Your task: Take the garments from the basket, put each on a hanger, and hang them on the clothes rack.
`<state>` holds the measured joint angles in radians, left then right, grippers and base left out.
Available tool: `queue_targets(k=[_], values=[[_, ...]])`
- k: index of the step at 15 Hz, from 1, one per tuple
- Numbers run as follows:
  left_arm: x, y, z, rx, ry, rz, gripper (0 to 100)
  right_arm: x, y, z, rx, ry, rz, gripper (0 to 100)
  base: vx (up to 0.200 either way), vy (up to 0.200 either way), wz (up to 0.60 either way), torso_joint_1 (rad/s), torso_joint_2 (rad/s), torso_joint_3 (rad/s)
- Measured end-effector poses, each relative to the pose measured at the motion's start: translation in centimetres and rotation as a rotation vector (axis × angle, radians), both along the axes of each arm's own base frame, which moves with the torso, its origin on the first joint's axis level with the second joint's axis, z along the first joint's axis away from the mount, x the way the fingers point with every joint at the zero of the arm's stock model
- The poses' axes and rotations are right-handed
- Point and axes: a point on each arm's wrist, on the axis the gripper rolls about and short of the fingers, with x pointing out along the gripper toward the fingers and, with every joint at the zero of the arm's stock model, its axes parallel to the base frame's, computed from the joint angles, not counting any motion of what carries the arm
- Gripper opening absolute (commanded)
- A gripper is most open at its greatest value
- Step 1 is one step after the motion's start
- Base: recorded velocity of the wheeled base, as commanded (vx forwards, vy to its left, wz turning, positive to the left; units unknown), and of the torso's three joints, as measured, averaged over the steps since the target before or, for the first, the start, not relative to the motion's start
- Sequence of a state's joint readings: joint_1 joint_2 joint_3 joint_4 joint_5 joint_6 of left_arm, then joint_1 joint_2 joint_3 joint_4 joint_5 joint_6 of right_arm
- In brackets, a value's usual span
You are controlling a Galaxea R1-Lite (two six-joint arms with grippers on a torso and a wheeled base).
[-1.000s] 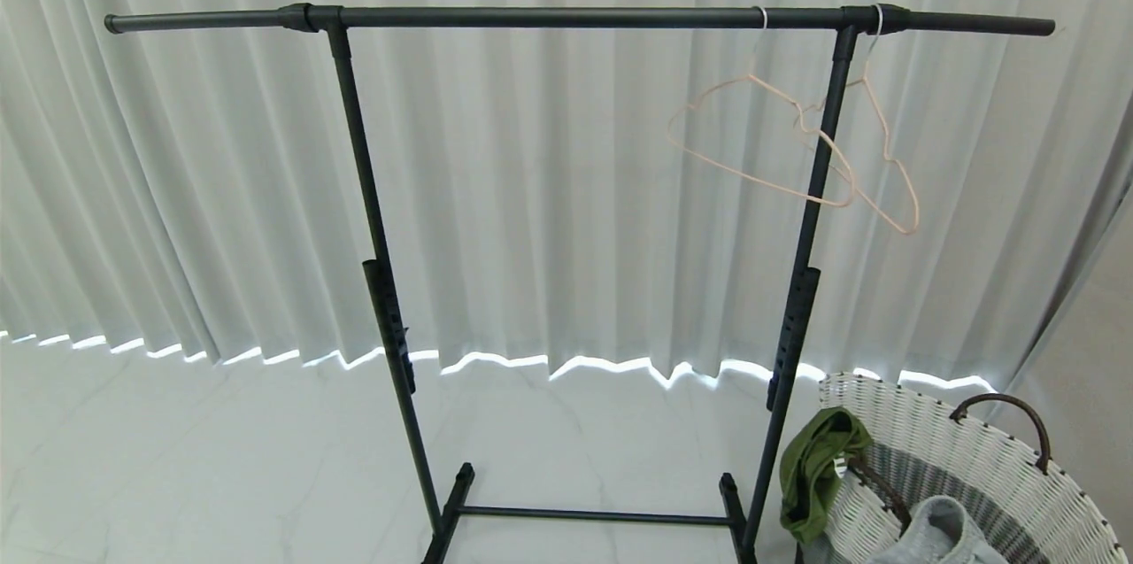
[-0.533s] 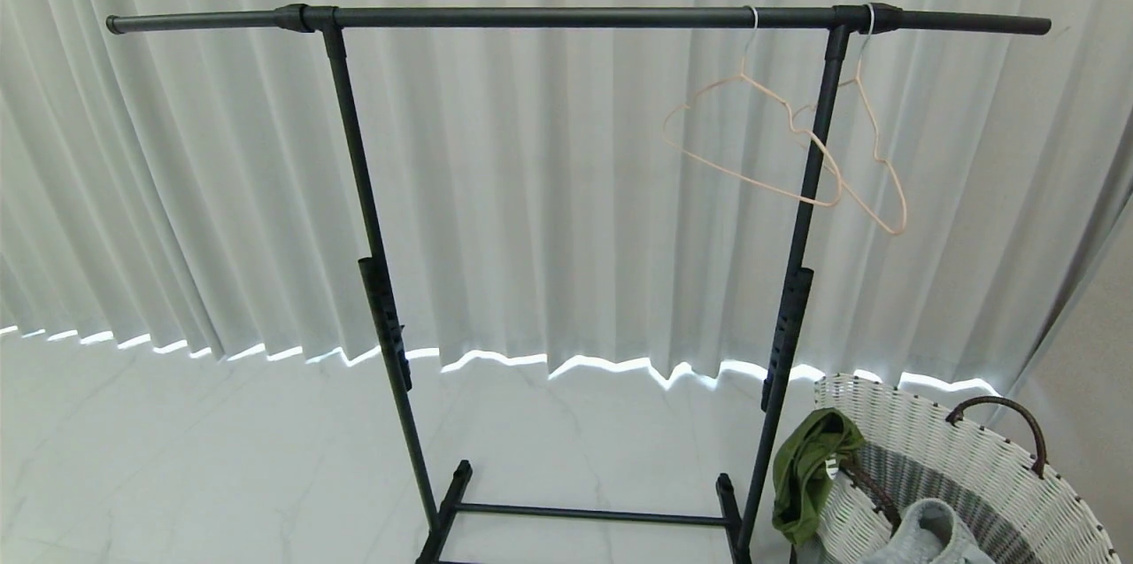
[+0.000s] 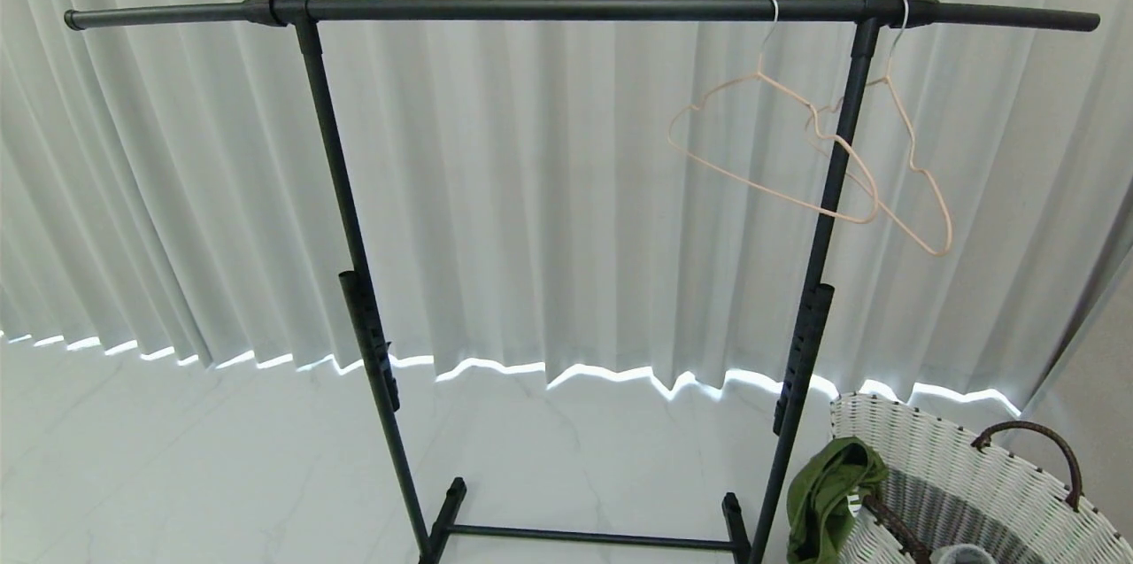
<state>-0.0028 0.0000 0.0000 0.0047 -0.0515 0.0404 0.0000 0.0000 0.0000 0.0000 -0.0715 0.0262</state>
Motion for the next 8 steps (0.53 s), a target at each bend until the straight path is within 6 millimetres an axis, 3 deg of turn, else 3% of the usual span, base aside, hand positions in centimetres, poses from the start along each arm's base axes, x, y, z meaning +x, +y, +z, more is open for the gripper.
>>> queue_targets(k=[8], values=[[0.0,0.0,0.0,-0.001,0.0,0.001,100,0.04,0.02,0.01,-0.074,0.01,0.017,100,0.0,0.0,0.0,0.0,0.0,0.0]])
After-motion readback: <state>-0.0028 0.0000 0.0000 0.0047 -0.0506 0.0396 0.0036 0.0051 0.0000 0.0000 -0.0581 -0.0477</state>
